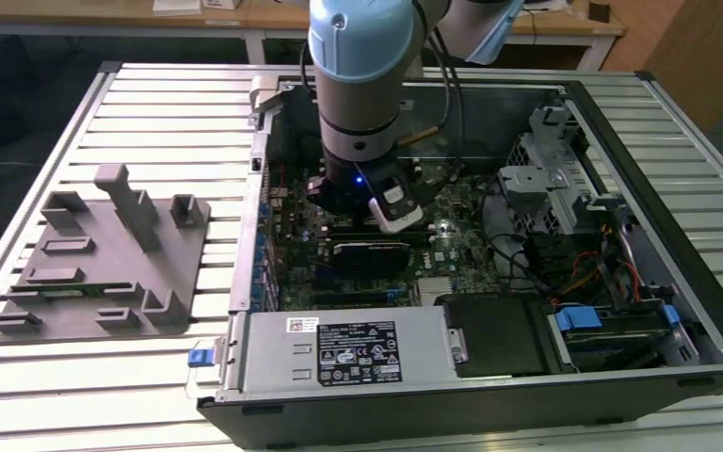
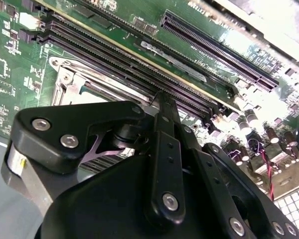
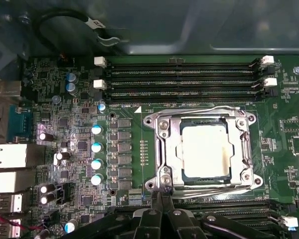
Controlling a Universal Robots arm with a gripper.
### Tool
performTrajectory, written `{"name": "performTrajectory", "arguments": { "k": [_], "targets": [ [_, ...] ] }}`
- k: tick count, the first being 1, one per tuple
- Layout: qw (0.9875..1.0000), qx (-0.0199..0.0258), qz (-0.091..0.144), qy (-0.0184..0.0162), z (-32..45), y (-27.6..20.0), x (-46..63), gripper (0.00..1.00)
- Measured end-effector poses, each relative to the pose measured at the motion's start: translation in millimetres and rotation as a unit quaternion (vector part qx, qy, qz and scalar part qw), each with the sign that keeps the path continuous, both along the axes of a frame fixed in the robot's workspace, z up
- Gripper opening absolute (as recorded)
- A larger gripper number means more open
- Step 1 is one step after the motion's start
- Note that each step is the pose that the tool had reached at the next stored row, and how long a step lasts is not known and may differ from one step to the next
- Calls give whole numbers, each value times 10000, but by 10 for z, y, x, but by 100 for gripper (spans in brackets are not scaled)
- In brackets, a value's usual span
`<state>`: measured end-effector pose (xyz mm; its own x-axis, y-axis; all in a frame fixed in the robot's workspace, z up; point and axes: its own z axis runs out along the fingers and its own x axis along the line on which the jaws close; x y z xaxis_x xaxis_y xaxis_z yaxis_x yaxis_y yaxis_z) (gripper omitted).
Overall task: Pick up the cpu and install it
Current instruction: 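Install the second cpu locking lever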
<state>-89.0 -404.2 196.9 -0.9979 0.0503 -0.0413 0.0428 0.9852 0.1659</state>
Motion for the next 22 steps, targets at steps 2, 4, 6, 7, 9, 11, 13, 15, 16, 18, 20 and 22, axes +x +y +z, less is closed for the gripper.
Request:
{"name": "performTrajectory", "arguments": {
  "k": [2, 4, 6, 7, 9, 11, 13, 15, 16, 18, 20, 22],
  "targets": [
    [10000, 0, 0, 0, -2, 4, 0, 11],
    [10000, 0, 0, 0, -5, 9, 0, 11],
    [10000, 2, 0, 0, -9, 16, -1, 11],
    [10000, 3, 0, 0, -10, 19, -2, 11],
    [10000, 5, 0, 0, -13, 24, -3, 11],
    [10000, 6, 0, 0, -16, 27, -4, 11],
    [10000, 8, 0, 0, -20, 29, -7, 11],
    [10000, 9, 0, 0, -24, 29, -9, 11],
    [10000, 9, 0, 0, -25, 29, -11, 11],
    [10000, 9, 0, 0, -28, 29, -18, 11],
    [10000, 10, 1, -1, -31, 30, -29, 11],
    [10000, 10, 0, 0, -34, 30, -47, 11]
  ]
}}
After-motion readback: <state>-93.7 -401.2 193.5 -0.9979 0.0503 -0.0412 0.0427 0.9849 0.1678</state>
